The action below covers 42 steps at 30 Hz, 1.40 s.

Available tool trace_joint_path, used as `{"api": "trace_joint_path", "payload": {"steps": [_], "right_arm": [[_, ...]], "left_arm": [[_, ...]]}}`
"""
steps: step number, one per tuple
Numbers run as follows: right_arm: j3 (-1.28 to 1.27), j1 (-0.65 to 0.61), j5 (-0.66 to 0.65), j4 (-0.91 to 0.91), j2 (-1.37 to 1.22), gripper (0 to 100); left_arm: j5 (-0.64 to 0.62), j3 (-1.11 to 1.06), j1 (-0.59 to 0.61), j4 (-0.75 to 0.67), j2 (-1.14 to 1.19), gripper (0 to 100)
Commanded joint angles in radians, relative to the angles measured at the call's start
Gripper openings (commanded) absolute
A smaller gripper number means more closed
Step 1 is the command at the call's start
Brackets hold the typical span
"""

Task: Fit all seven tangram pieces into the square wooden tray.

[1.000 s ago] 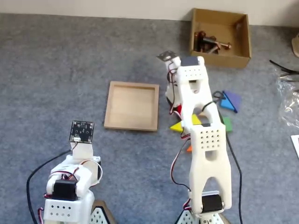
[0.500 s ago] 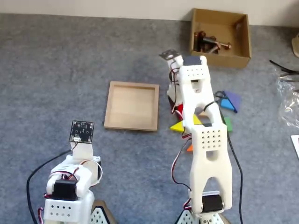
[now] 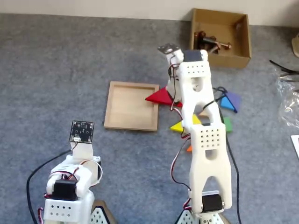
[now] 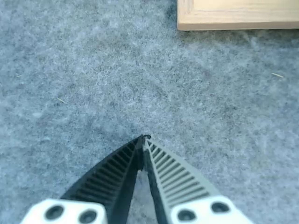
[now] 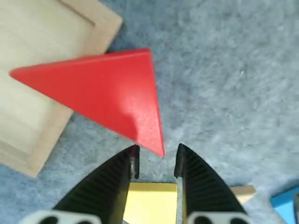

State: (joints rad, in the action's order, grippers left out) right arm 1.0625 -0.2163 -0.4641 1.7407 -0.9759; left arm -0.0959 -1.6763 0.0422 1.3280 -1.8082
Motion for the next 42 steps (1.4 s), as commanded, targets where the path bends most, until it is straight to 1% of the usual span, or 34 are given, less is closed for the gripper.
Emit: {"api": "trace_joint_path", "payload": {"steps": [1,4,6,9,18,22,25,27,29,36,38,42], "right_arm": [[0.058,-0.013,0.005,0.019,0.025,12.0],[0.064,-0.036,0.006,0.019,0.022,12.2],[0.065,-0.041,0.006,0.007,0.022,14.3],[0.065,-0.025,0.008,-0.035,0.022,16.7],[0.065,-0.016,0.008,-0.051,0.028,16.6],[0.068,-0.024,-0.005,-0.054,0.031,18.6],[0.116,-0.041,-0.075,-0.042,0.025,27.7],[0.143,-0.059,-0.094,-0.019,0.022,33.0],[0.166,-0.077,-0.110,-0.015,0.022,35.7],[0.174,-0.142,-0.264,-0.015,0.022,36.3],[0.173,-0.147,-0.316,-0.015,0.022,36.3],[0.165,-0.148,-0.379,0.015,0.001,36.3]], "left_arm": [[-0.006,-0.019,-0.018,-0.003,-0.007,1],[-0.006,-0.019,-0.018,-0.003,-0.007,1],[-0.006,-0.019,-0.018,-0.003,-0.007,1],[-0.006,-0.019,-0.018,-0.003,-0.007,1],[-0.006,-0.019,-0.018,-0.003,-0.007,1],[-0.006,-0.019,-0.018,-0.003,-0.007,1],[-0.006,-0.019,-0.018,-0.003,-0.007,1],[-0.006,-0.019,-0.018,-0.003,-0.007,1],[-0.006,-0.019,-0.018,-0.003,-0.007,1],[-0.006,-0.019,-0.018,-0.003,-0.007,1],[-0.006,-0.019,-0.018,-0.003,-0.007,1],[-0.006,-0.019,-0.018,-0.003,-0.007,1]]}}
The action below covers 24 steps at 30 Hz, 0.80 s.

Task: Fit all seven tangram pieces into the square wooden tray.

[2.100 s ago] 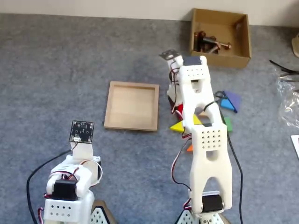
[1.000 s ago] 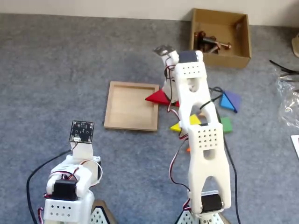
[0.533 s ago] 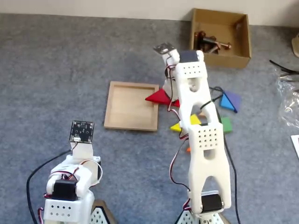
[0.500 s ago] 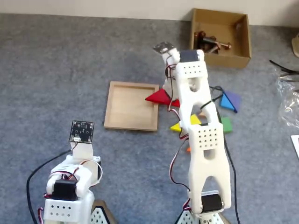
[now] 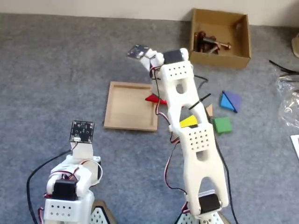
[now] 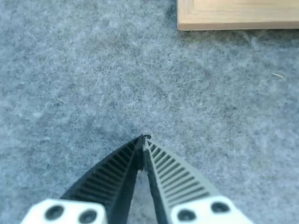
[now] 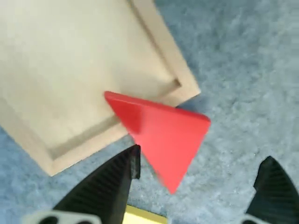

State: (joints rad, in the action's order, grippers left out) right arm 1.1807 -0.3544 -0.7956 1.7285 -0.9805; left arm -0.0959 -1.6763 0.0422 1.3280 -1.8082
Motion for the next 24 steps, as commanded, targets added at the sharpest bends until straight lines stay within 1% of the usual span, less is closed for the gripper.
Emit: {"api": "trace_joint_path", "payload": {"steps": [1,4,9,13,16,24], "right_arm": [[0.044,-0.008,-0.064,0.028,-0.004,36.3],[0.044,-0.005,-0.101,0.028,-0.035,36.2],[0.050,-0.005,-0.104,0.028,-0.079,36.1],[0.048,-0.008,-0.160,0.028,-0.097,36.1],[0.051,-0.008,-0.166,0.025,-0.125,36.0],[0.051,-0.008,-0.167,-0.033,-0.156,27.8]], "left_arm": [[-0.006,-0.019,-0.018,-0.003,-0.007,1],[-0.006,-0.019,-0.018,-0.003,-0.007,1],[-0.006,-0.019,-0.018,-0.003,-0.007,1],[-0.006,-0.019,-0.018,-0.003,-0.007,1],[-0.006,-0.019,-0.018,-0.003,-0.007,1],[-0.006,-0.019,-0.018,-0.003,-0.007,1]]}}
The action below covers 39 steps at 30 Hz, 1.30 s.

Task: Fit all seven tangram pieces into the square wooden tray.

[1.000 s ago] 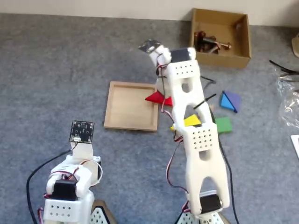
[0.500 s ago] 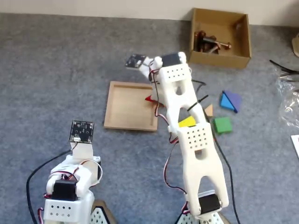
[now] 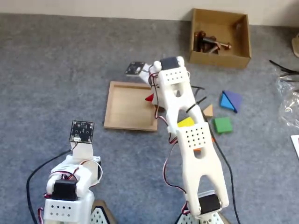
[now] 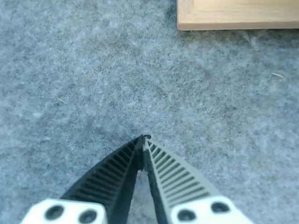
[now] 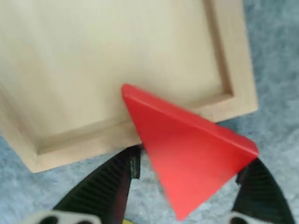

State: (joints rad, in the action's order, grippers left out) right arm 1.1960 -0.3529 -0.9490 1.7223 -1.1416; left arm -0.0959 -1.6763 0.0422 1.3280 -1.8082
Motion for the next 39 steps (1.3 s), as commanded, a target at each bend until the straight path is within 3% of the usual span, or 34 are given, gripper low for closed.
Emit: {"api": "trace_joint_path", "payload": {"steps": [1,17,31,39], "right_arm": [[0.036,-0.010,-0.014,-0.027,0.005,27.7],[0.036,-0.010,-0.011,-0.019,0.005,3.4],[0.036,-0.008,-0.005,0.019,0.013,2.9],[0.213,-0.007,0.233,0.033,0.012,1.6]], "left_arm": [[-0.006,-0.019,-0.018,-0.003,-0.007,1],[-0.006,-0.019,-0.018,-0.003,-0.007,1],[-0.006,-0.019,-0.018,-0.003,-0.007,1],[-0.006,-0.019,-0.018,-0.003,-0.007,1]]}}
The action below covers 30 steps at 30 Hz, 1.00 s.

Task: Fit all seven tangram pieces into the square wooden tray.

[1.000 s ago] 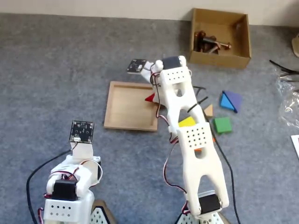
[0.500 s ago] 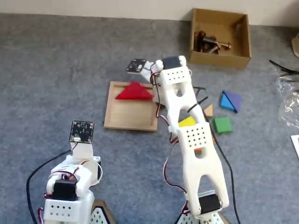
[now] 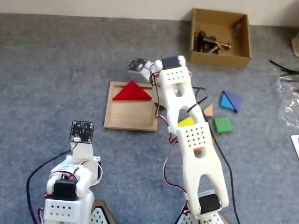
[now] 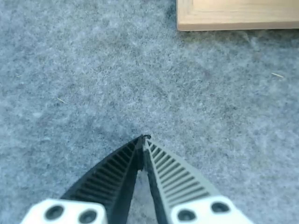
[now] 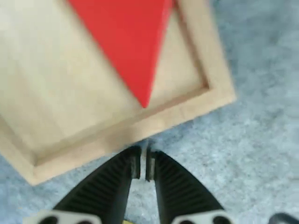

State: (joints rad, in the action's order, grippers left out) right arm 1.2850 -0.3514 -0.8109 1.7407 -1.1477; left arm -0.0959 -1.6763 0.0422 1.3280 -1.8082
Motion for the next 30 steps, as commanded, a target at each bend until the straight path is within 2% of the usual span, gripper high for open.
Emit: {"api": "trace_joint_path", "payload": {"steps": [1,4,7,15,30], "right_arm": [[0.156,-0.007,0.137,0.016,0.018,0.5],[0.229,-0.007,0.226,0.018,0.018,0.5],[0.265,-0.007,0.261,0.019,0.015,0.5],[0.237,0.007,0.379,0.021,0.021,0.5],[0.243,0.053,0.505,0.025,0.041,0.5]], "left_arm": [[-0.006,-0.019,-0.018,-0.003,-0.007,1],[-0.006,-0.019,-0.018,-0.003,-0.007,1],[-0.006,-0.019,-0.018,-0.003,-0.007,1],[-0.006,-0.019,-0.018,-0.003,-0.007,1],[-0.006,-0.019,-0.018,-0.003,-0.007,1]]}}
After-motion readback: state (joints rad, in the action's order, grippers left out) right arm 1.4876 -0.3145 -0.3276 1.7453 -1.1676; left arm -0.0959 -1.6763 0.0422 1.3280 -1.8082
